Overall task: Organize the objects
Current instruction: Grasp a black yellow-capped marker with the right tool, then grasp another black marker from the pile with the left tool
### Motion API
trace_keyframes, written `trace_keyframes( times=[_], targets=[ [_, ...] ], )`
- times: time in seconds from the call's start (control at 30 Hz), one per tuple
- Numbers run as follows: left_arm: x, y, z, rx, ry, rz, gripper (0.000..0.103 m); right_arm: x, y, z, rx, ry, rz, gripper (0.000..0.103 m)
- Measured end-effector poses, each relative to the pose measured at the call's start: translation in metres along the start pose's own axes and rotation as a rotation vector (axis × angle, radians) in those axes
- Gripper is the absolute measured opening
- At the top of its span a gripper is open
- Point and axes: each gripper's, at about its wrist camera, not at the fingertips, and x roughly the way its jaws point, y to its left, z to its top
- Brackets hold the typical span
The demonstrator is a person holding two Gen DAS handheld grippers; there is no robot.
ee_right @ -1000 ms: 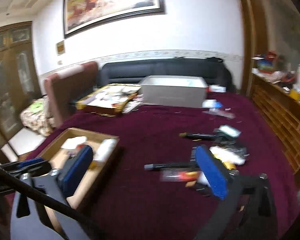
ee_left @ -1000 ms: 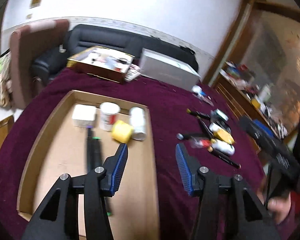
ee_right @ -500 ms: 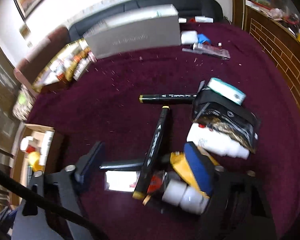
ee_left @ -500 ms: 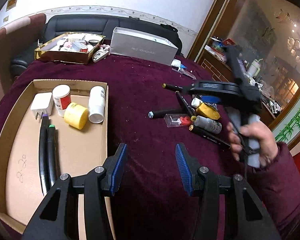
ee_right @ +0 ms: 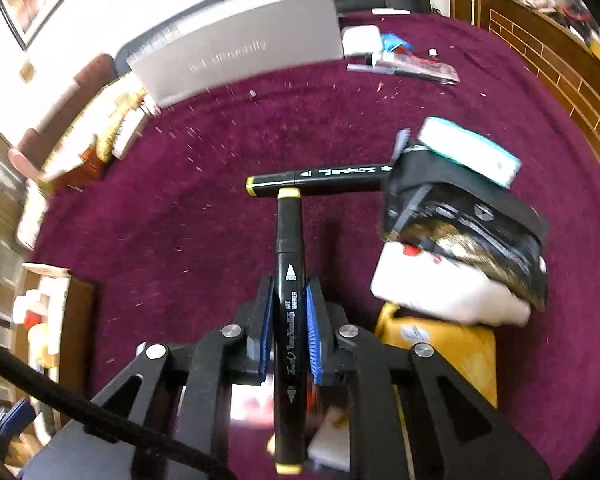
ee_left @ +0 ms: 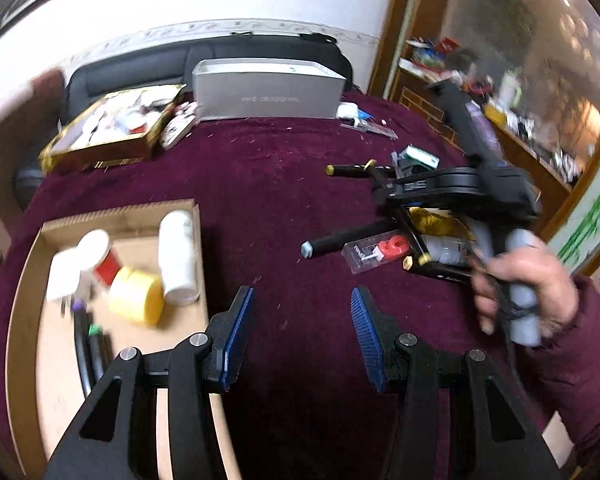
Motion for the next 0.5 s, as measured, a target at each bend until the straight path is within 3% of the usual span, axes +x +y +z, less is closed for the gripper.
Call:
trace_keyframes(
  times=[0.27, 0.37, 0.5],
  targets=[
    [0.056, -0.033, 0.017, 0.143, 0.084, 0.023, 0.043, -0.056, -0.038, -0.039, 0.093, -0.100, 0.246, 0.012],
    [0.070, -0.044, 0.018, 0.171, 0.093, 0.003, 0.043, -0.059, -0.053, -0.049, 0.118, -0.103, 0.319, 0.012],
    [0.083, -0.057, 0.029, 0.279, 0.060, 0.060, 0.043, -0.051, -0.068, -0.052, 0.159, -0.091, 0.402, 0.012]
  ],
)
